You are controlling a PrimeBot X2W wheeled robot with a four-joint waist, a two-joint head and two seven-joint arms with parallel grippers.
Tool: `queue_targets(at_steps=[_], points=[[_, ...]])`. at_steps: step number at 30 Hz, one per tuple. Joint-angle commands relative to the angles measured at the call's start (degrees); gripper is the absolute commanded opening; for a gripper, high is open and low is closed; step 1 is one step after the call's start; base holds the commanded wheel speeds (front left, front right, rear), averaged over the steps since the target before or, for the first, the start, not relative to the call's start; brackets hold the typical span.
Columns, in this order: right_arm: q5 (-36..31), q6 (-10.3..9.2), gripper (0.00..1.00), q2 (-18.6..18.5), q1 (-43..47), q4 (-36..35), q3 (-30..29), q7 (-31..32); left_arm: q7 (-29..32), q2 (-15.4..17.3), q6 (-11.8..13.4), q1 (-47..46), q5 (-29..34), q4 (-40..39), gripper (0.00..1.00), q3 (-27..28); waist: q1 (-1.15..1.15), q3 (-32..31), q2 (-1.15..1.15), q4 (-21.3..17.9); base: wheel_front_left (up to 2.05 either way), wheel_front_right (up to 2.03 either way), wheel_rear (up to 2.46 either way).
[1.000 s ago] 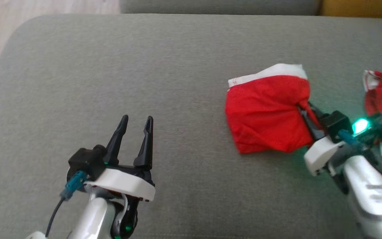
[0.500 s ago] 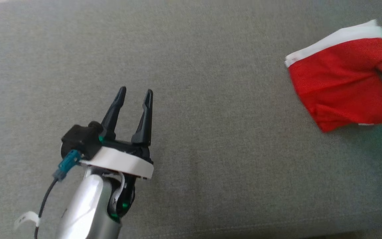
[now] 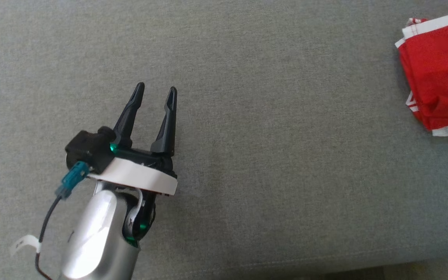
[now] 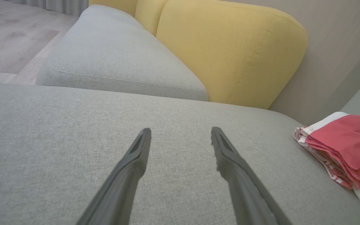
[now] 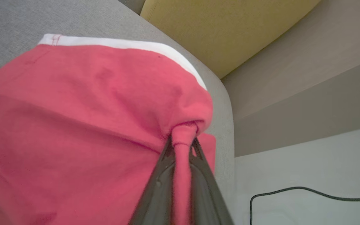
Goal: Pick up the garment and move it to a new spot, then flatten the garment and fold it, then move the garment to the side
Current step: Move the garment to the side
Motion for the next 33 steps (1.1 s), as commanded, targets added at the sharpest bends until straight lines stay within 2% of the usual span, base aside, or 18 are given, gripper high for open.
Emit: queue_targets(at_steps=[1, 7, 8, 9, 10, 19, 22, 25, 29, 30, 33], points=[[-0.7, -0.05, 0.00, -1.5, 1.9, -1.3, -1.5, 1.0, -0.7, 0.4, -0.2, -1.9, 0.6, -1.7, 1.00, 2.1, -0.01, 0.2, 0.00, 0.2, 0.00, 0.00, 0.00], [-1.7, -0.05, 0.02, 1.3, 3.5, -2.6, -6.8, 4.4, -0.7, 0.4, -0.1, -1.7, 0.4, -1.6, 1.00, 2.2, -0.01, 0.0, 0.00, 0.5, 0.00, 0.00, 0.00], [-1.8, -0.05, 0.64, 1.7, 3.7, -2.9, -7.6, 4.6, -0.7, 0.4, -0.1, -1.7, 0.3, -1.5, 1.00, 2.2, -0.01, -0.1, 0.00, 0.5, 0.00, 0.00, 0.00], [-1.9, -0.05, 0.87, 2.1, 4.0, -3.2, -8.1, 4.8, -0.7, 0.4, -0.1, -1.7, 0.3, -1.5, 1.00, 2.2, -0.01, -0.1, 0.00, 0.5, 0.00, 0.00, 0.00], [-2.0, -0.05, 1.00, 2.5, 4.3, -3.5, -8.5, 4.9, -0.7, 0.4, -0.1, -1.7, 0.3, -1.5, 1.00, 2.2, -0.01, -0.2, 0.00, 0.5, 0.00, 0.00, 0.00], [-2.3, -0.05, 1.00, 5.0, 4.5, -6.6, -12.0, 6.0, -0.7, 0.4, 0.1, -1.7, 0.0, -1.1, 1.00, 2.4, -0.01, -1.4, 0.00, 0.4, 0.00, 0.00, 0.00], [-1.6, -0.05, 1.00, 7.3, 2.8, -9.0, -12.3, 4.9, -0.7, 0.4, 0.1, -1.3, -0.1, -0.9, 1.00, 2.5, -0.01, -2.7, 0.00, 0.4, 0.00, 0.00, 0.00], [-1.2, -0.05, 1.00, 10.7, 0.7, -11.7, -11.4, 1.9, -0.7, 0.4, 0.4, -0.7, -0.3, -0.9, 1.00, 2.8, -0.01, -4.6, 0.00, 0.5, 0.00, 0.00, 0.00], [-0.3, -0.05, 1.00, 17.2, -0.7, -14.1, -9.7, -2.7, -0.7, 0.4, 0.9, 0.6, -0.5, -1.1, 1.00, 3.3, -0.01, -8.0, 0.00, 0.8, 0.00, 0.00, 0.00], [-0.3, -0.05, 1.00, 17.2, -0.7, -14.1, -9.7, -2.7, -0.7, 0.4, 0.9, 0.6, -0.5, -1.1, 1.00, 3.3, -0.01, -8.0, 0.00, 0.8, 0.00, 0.00, 0.00], [0.3, -0.05, 1.00, 22.7, -0.5, -15.0, -8.6, -6.2, -0.7, 0.4, 1.3, 1.8, -0.4, -1.3, 1.00, 3.8, -0.01, -10.7, 0.00, 1.1, 0.00, 0.00, 0.00]])
